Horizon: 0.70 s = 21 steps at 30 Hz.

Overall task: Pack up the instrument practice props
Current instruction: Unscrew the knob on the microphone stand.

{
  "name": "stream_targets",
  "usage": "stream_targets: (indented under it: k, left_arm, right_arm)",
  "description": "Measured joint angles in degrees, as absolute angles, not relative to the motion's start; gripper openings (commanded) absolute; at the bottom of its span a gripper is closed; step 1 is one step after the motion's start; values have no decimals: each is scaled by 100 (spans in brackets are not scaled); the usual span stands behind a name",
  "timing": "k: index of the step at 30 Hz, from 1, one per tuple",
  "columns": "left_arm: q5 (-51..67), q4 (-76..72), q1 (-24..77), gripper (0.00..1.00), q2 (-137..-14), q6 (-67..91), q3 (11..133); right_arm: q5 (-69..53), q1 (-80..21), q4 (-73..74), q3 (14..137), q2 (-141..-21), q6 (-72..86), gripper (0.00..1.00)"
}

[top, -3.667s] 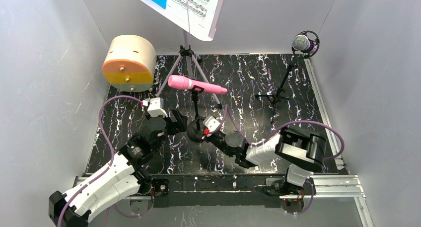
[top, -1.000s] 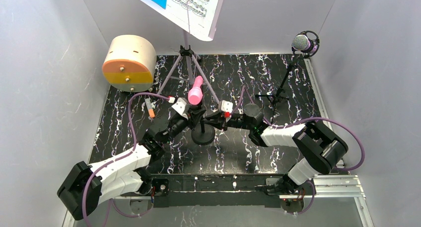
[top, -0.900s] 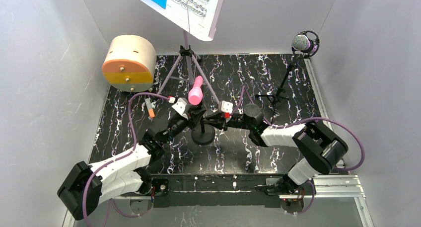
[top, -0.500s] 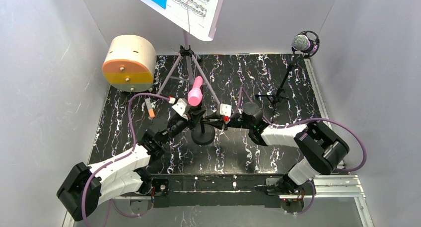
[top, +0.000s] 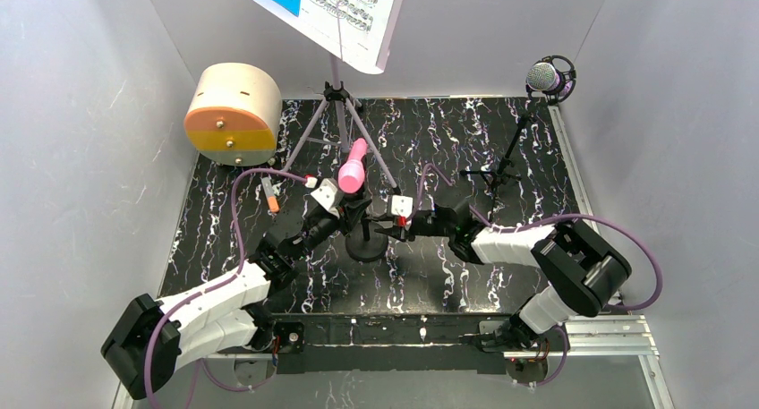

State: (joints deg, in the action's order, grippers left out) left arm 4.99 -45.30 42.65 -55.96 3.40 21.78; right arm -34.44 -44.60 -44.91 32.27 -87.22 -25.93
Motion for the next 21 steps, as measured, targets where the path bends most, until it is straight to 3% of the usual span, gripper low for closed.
stream_targets:
  k: [21]
  left_arm:
    - [242, -4342, 4327, 0, -5564, 502, 2239]
  right_arm:
    - [-2606, -4779, -4237, 3009, -7885, -3188, 43]
